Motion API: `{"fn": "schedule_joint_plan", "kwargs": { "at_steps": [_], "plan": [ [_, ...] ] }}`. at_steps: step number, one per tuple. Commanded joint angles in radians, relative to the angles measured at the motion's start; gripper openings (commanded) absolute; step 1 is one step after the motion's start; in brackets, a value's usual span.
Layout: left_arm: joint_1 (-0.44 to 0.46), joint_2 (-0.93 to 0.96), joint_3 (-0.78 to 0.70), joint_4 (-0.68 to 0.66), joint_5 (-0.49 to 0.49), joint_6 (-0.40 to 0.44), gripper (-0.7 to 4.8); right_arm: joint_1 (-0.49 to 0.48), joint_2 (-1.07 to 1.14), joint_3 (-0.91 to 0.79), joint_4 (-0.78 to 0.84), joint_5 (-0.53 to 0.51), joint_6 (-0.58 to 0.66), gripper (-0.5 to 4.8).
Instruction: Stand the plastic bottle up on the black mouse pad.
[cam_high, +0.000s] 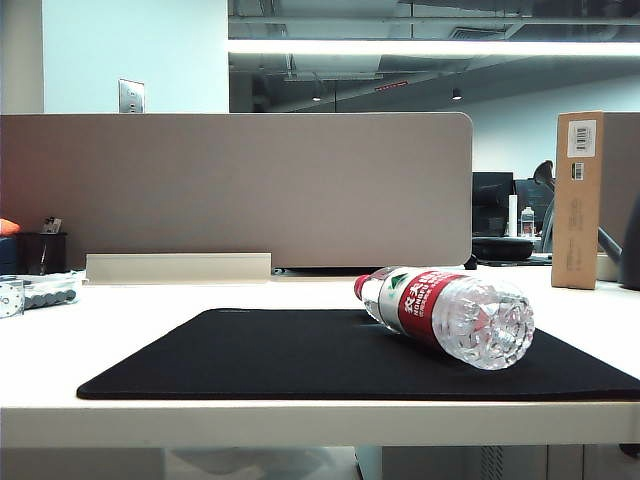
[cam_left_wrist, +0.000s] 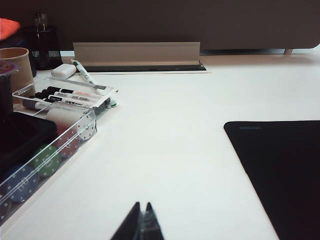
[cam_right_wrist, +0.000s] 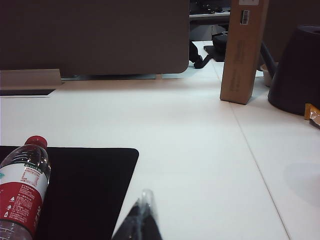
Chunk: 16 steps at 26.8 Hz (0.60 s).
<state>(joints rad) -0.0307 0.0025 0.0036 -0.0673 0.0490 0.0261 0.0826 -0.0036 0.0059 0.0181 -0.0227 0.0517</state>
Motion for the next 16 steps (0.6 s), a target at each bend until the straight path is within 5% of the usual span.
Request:
{"fn": "schedule_joint_plan", "kwargs": {
  "at_steps": [1,10,16],
  "plan": [
    [0.001,0.000,0.004,0.009,0.000,0.000,-0.01,0.000,0.002,-0.005,0.014,-0.002,0.001,0.00],
    [-0.005,0.000,0.004,0.009,-0.001,0.000,-0.01,0.000,0.002,-0.005,0.013,-0.003,0.002,0.00],
    [-0.241,0.007,0.004,0.002,-0.003,0.000,-0.01,0.003,0.002,-0.005,0.016,-0.010,0.113,0.00]
  ]
}}
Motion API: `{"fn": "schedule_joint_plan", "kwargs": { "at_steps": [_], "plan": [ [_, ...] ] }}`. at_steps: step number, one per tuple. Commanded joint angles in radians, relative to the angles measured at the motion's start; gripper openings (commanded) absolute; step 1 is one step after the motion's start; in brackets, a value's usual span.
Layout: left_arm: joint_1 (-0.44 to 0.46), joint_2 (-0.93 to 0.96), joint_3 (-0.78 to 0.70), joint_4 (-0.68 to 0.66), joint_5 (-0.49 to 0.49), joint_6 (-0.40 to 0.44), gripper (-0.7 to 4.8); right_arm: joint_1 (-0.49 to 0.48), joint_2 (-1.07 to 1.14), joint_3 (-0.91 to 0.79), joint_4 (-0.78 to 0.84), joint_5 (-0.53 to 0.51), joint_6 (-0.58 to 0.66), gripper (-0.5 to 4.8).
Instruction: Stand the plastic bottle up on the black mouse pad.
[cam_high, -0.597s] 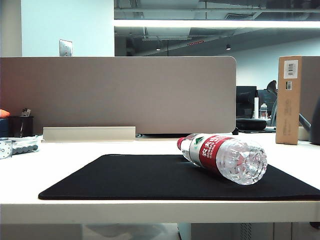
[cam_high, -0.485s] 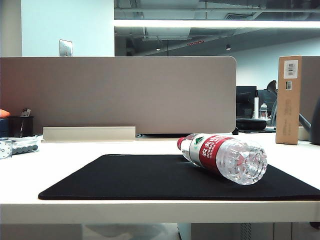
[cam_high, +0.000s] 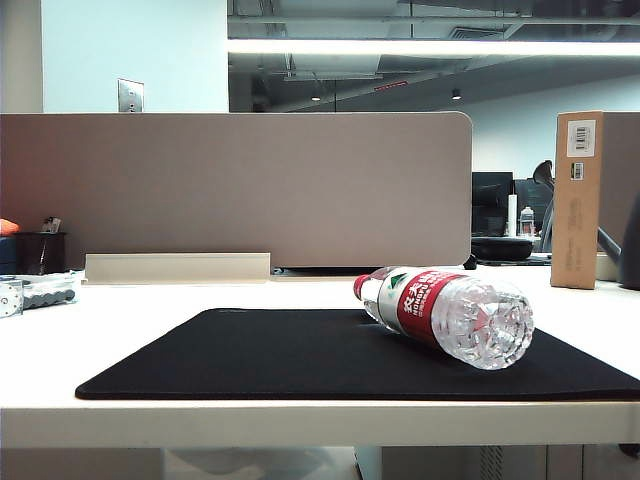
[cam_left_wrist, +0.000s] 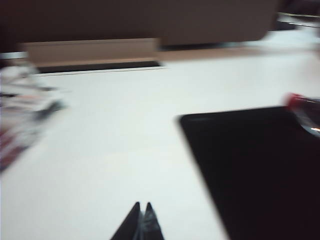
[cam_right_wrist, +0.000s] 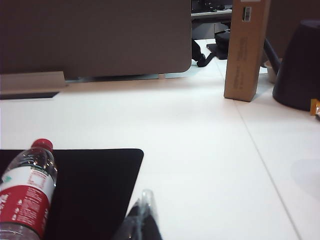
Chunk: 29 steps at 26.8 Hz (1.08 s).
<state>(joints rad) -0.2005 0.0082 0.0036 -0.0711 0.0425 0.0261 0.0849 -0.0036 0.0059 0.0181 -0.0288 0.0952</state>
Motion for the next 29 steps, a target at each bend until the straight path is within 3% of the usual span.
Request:
{"fn": "schedule_joint_plan", "kwargs": {
  "at_steps": [1,10,20,27,29],
  "plan": [
    [-0.104,0.001,0.004,0.005,0.004,0.000,-0.01,0.000,0.002,-0.005,0.017,-0.005,0.091,0.00],
    [-0.341,0.026,0.005,0.005,0.006,0.000,-0.01,0.001,0.002,0.001,0.025,-0.108,0.253,0.00],
    [-0.353,0.111,0.006,0.001,0.005,0.000,-0.01,0.001,0.047,0.186,-0.200,-0.157,0.319,-0.02],
    [-0.367,0.111,0.006,0.002,-0.001,0.000,-0.01,0.001,0.388,0.345,-0.224,-0.346,0.285,0.01],
    [-0.382,0.112,0.006,0.001,-0.001,0.000,-0.01,0.002,0.521,0.418,-0.239,-0.381,0.227,0.34]
  ]
}}
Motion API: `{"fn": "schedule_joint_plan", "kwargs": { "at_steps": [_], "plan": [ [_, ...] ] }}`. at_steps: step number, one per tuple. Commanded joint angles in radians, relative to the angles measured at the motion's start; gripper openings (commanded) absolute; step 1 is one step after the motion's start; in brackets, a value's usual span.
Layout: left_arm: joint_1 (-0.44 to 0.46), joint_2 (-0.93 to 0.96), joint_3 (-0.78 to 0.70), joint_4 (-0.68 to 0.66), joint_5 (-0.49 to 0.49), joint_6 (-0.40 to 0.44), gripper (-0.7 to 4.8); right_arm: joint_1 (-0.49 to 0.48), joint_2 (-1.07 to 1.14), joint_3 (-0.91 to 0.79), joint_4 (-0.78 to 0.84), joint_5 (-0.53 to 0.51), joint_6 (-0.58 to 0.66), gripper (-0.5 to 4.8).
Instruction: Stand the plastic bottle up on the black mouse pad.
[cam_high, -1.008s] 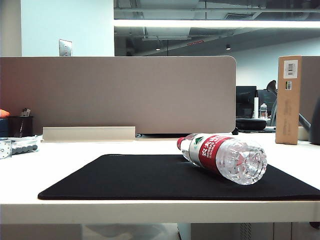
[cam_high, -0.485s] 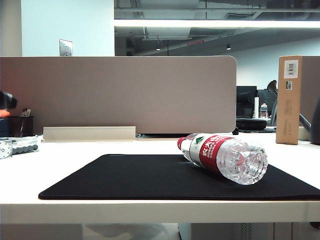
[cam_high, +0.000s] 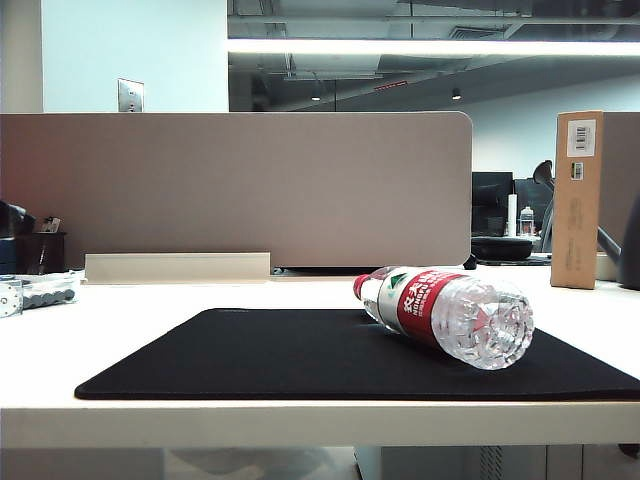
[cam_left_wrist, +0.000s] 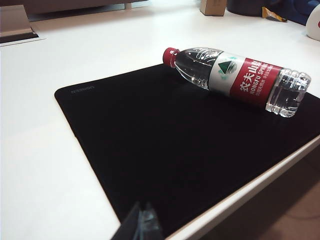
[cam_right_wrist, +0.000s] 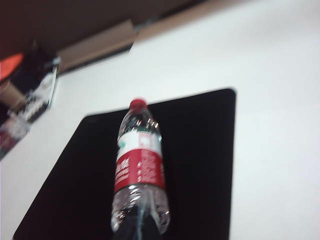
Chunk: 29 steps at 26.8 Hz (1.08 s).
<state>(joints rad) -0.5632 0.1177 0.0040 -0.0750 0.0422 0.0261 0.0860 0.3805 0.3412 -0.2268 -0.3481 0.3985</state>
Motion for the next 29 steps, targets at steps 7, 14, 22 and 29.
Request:
{"fn": "schedule_joint_plan", "kwargs": {
  "at_steps": [7,14,22,29],
  "plan": [
    [-0.056,0.003,0.005,0.002,0.004,0.000,-0.01,0.072,0.615,0.429,-0.171,-0.099,-0.250,3.64],
    [-0.056,0.003,0.005,0.002,0.003,0.000,-0.01,0.179,1.148,0.933,-0.563,-0.054,-0.359,4.79],
    [-0.062,0.003,0.005,0.002,0.003,0.000,-0.01,0.289,1.552,1.389,-0.763,0.117,-0.431,4.79],
    [-0.062,0.024,0.005,0.001,0.004,0.000,-0.01,0.349,1.682,1.433,-0.761,0.205,-0.453,4.79]
  ]
}}
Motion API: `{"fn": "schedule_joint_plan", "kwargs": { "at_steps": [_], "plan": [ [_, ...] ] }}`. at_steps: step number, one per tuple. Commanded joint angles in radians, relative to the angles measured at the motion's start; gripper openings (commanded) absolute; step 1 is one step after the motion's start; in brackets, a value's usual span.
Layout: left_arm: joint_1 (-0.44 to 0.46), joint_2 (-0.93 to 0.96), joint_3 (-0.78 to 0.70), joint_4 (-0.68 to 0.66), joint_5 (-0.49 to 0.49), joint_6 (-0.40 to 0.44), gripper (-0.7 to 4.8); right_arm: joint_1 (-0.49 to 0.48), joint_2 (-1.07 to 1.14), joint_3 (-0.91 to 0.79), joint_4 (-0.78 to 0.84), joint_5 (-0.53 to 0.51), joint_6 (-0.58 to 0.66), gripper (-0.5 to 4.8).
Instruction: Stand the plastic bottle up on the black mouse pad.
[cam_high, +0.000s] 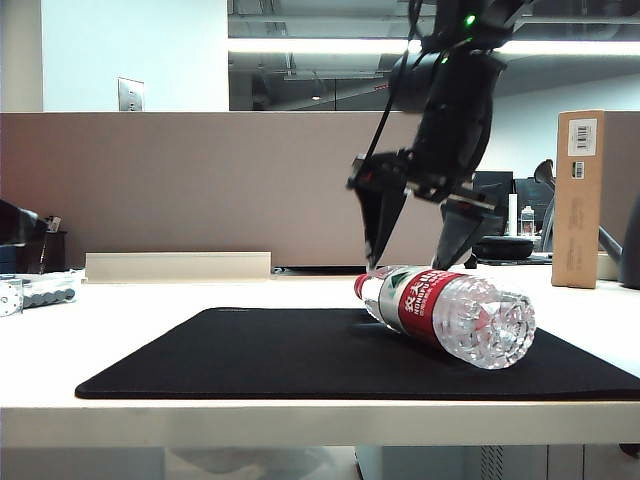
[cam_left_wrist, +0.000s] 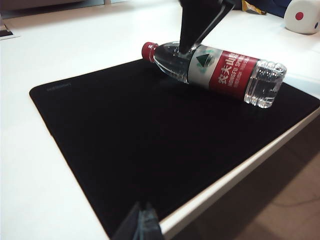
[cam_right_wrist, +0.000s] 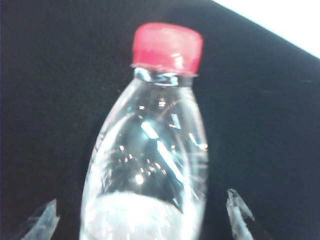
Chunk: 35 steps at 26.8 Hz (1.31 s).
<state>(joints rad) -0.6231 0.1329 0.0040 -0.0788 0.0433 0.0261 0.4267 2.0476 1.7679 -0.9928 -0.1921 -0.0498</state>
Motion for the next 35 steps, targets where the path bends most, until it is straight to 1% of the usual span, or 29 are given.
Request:
{"fn": "schedule_joint_plan", "kwargs": {
  "at_steps": [1,10,12,15,16,17,18,19,20,21,22,24,25,28,30,32,34,35],
  "plan": [
    [-0.002,0.018,0.005,0.007,0.002,0.000,-0.01,0.010,0.030,0.006,0.009,0.060,-0.007,4.79],
    [-0.002,0.018,0.005,0.006,0.002,0.000,-0.01,0.010,0.095,0.005,0.043,0.072,-0.006,4.75],
    [-0.002,0.018,0.005,0.006,0.002,0.000,-0.01,0.010,0.105,0.005,0.039,0.079,-0.006,3.62],
    [-0.002,0.018,0.005,0.006,0.002,0.000,-0.01,0.010,0.104,0.007,0.035,0.079,-0.006,1.06],
    [-0.002,0.018,0.005,0.006,0.003,0.000,-0.01,0.010,0.104,0.007,0.031,0.079,-0.006,0.63],
    [-0.002,0.018,0.005,0.006,0.002,0.000,-0.01,0.010,0.104,0.007,0.024,0.079,-0.007,0.34],
    [-0.002,0.018,0.005,0.006,0.002,0.000,-0.01,0.010,0.104,0.007,0.025,0.079,-0.006,0.25],
    [-0.002,0.018,0.005,0.006,0.002,0.000,-0.01,0.010,0.100,0.007,0.028,0.063,-0.003,-0.05],
    [-0.002,0.018,0.005,0.006,0.002,0.000,-0.01,0.010,0.095,0.007,0.033,0.024,-0.002,-0.08],
    [-0.002,0.018,0.005,0.006,0.003,0.000,-0.01,0.010,0.080,0.004,0.047,-0.040,0.001,-0.08],
    [-0.002,0.018,0.005,0.006,0.002,0.000,-0.01,0.010,0.061,0.004,0.064,-0.058,0.001,-0.08],
    [-0.002,0.018,0.005,0.006,0.003,0.000,-0.01,0.011,0.018,0.005,0.105,-0.074,0.005,-0.08],
    [-0.002,0.018,0.005,0.006,0.002,0.000,-0.01,0.017,-0.019,0.004,0.132,-0.098,0.018,-0.08],
    [-0.002,0.018,0.005,0.006,0.003,0.000,-0.01,0.017,-0.119,-0.017,0.236,-0.102,0.023,-0.08],
    [-0.002,0.017,0.005,0.006,0.003,0.000,-0.01,0.019,-0.217,-0.106,0.395,-0.104,0.025,-0.08],
    [-0.002,0.016,0.005,0.006,0.003,0.000,-0.01,0.019,-0.332,-0.272,0.648,-0.107,0.053,-0.08],
    [-0.002,0.016,0.005,0.006,0.002,0.000,-0.01,0.019,-0.456,-0.494,0.977,-0.100,0.084,-0.08],
    [-0.002,0.016,0.005,0.006,0.003,0.000,-0.01,0.019,-0.497,-0.570,1.086,-0.089,0.097,-0.08]
  ]
}}
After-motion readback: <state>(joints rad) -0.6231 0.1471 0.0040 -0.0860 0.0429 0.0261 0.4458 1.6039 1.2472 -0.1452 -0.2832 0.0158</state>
